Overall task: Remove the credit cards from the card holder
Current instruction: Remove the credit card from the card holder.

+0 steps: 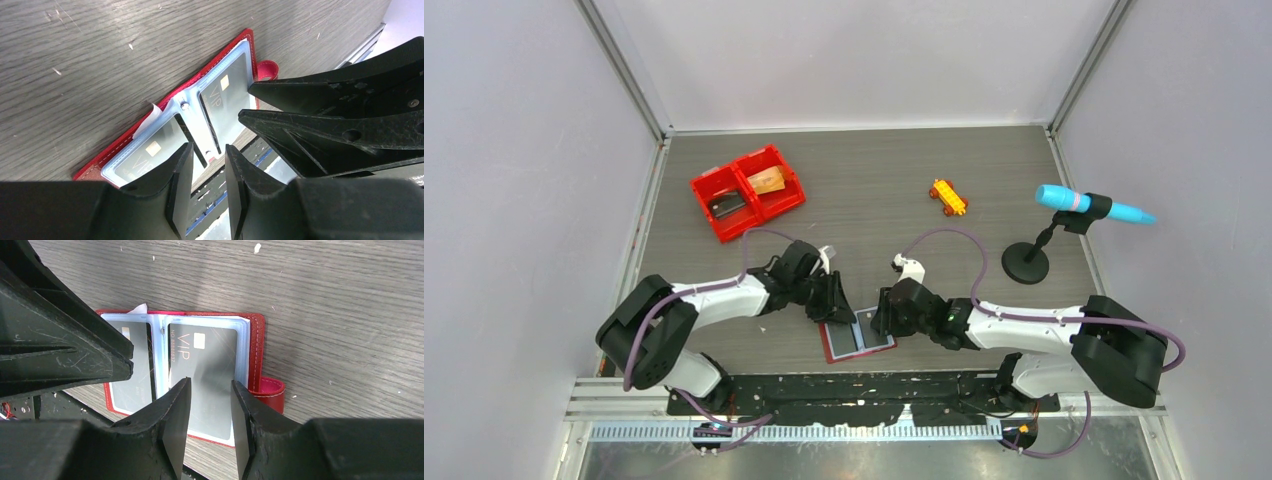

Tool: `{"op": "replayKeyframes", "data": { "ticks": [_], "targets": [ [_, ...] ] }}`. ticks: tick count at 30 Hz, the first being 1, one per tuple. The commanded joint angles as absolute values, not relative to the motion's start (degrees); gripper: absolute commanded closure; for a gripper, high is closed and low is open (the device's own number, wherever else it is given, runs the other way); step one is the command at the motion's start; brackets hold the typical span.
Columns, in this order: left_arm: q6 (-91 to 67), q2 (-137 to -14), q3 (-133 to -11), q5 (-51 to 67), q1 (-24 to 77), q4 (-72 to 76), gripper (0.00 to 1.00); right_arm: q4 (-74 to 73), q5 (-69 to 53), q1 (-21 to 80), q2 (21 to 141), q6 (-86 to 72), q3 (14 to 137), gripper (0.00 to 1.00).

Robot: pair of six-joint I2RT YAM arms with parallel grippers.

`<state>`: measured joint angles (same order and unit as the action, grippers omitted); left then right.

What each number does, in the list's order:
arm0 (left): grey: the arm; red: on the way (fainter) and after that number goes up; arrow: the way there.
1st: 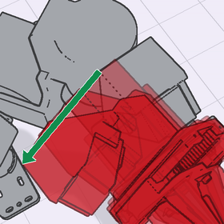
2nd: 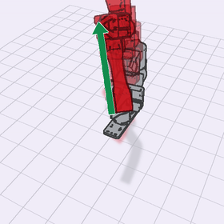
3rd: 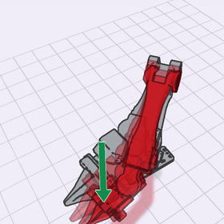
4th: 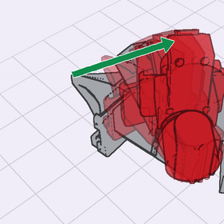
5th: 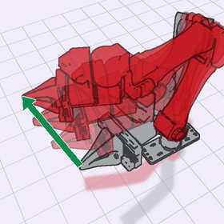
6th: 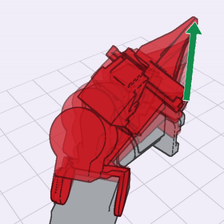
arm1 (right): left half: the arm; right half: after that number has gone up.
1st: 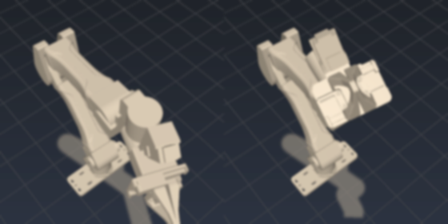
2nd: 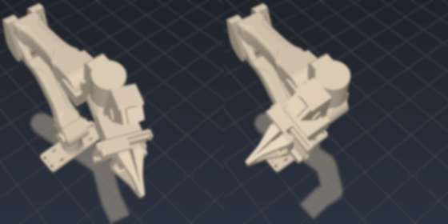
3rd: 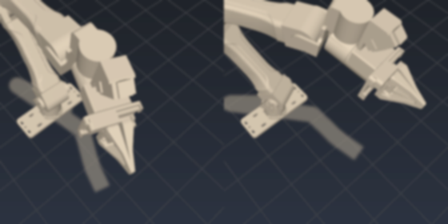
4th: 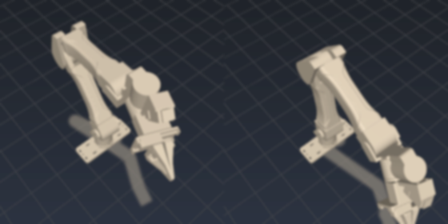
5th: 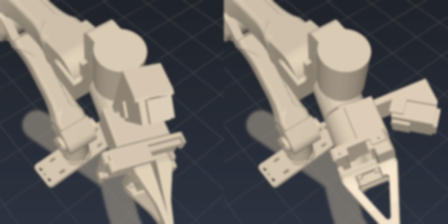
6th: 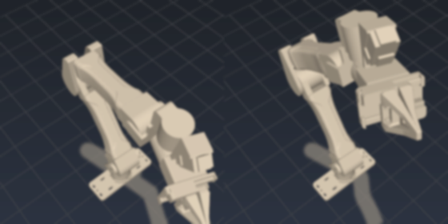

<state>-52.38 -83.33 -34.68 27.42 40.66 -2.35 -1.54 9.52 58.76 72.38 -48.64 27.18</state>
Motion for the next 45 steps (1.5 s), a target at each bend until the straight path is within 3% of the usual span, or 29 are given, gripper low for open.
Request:
{"op": "replayKeyframes", "data": {
  "ticks": [1, 21, 33, 45],
  "targets": [
    [-52.99, -82.33, -35.38, 27.08, 41.62, -0.35, 0.68, -1.77, 11.14, 59.06, 71.69, -48.85, 27.43, 0.58],
    [-53.77, -88.07, -33.85, 26.54, 42.54, 5.18, 0.68, 9.38, 5.20, 58.98, 73.73, -53.52, 22.31, 0.60],
    [-54.74, -84.79, -32.74, 27.28, 42.50, 5.92, 0.72, 6.69, 7.73, 58.97, 72.50, -54.11, 21.21, 0.62],
    [-58.37, -85.02, -29.45, 30.70, 42.46, 15.60, 0.88, 6.15, 8.18, 58.97, 72.24, -54.19, 21.01, 0.63]
  ]
}}
